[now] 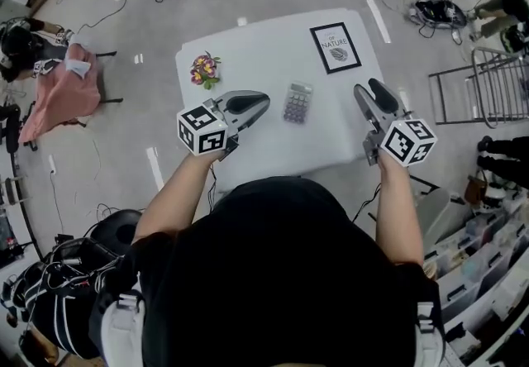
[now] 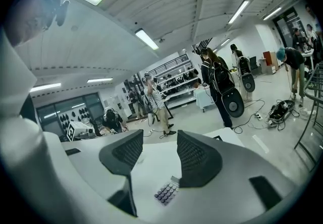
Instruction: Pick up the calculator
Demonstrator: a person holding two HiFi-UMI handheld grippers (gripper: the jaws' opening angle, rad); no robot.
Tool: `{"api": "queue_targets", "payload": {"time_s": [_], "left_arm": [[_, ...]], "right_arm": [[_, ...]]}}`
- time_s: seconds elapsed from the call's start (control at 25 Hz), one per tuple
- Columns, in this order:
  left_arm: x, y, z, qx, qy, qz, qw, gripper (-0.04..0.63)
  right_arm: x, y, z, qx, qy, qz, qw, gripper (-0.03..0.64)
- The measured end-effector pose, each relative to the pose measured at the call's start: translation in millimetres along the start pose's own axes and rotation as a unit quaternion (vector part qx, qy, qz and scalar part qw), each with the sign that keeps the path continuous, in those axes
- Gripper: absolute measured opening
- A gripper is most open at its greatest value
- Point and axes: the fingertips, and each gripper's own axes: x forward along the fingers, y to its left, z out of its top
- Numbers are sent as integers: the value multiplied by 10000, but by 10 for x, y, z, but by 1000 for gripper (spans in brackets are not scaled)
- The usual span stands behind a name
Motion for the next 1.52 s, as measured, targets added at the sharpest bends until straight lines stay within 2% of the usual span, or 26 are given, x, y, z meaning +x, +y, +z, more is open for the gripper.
{"api": "queue_targets", "payload": {"time_s": [0.44, 0.8, 1.16, 1.36, 1.52], "left_arm": [[194, 333, -181, -173, 153, 336, 9992, 35], [381, 506, -519, -589, 302, 502, 9965, 34], [707, 578, -871, -1103, 510, 475, 9914, 32], [895, 514, -1161, -1383, 717, 387, 9870, 33], [956, 549, -1343, -1531, 806, 463, 9838, 32]], "right_arm": [[473, -279, -302, 252, 613, 337, 9972, 222], [867, -540, -662, 303, 1089, 497, 9923, 222], [1246, -730, -1100, 345, 1663, 761, 9825, 221], [1442, -802, -1454, 302, 2056, 927, 9738, 221], [1595, -846, -1715, 361, 2317, 1058, 9663, 219]]}}
